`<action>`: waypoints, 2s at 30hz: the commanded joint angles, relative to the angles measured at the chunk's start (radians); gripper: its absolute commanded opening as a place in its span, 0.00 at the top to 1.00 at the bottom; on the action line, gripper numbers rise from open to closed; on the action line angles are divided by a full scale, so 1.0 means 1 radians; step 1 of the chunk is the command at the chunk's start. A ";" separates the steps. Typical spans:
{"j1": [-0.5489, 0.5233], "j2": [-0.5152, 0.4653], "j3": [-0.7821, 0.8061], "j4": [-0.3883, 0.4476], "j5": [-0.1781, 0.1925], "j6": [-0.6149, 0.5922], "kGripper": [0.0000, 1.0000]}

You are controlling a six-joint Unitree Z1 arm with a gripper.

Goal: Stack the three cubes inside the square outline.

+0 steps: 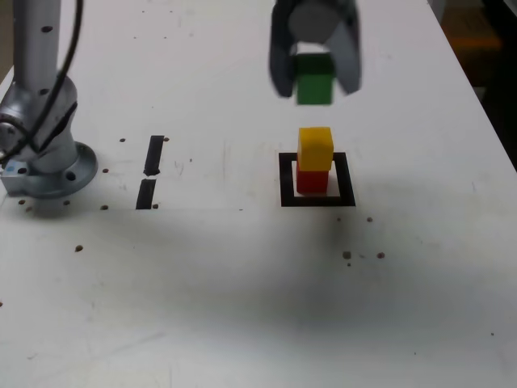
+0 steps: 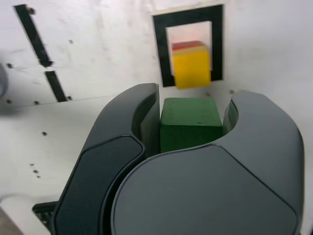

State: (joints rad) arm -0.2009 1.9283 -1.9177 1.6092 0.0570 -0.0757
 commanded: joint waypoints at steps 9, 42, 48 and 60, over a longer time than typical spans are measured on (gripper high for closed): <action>0.031 0.036 0.053 -0.032 -0.006 0.013 1.00; 0.055 0.066 0.196 -0.182 -0.021 0.034 0.87; 0.059 0.073 0.198 -0.180 -0.024 0.038 0.64; 0.063 0.069 0.204 -0.175 -0.021 0.040 0.02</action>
State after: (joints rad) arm -0.1413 2.0025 -1.7113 1.4317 0.0341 -0.0359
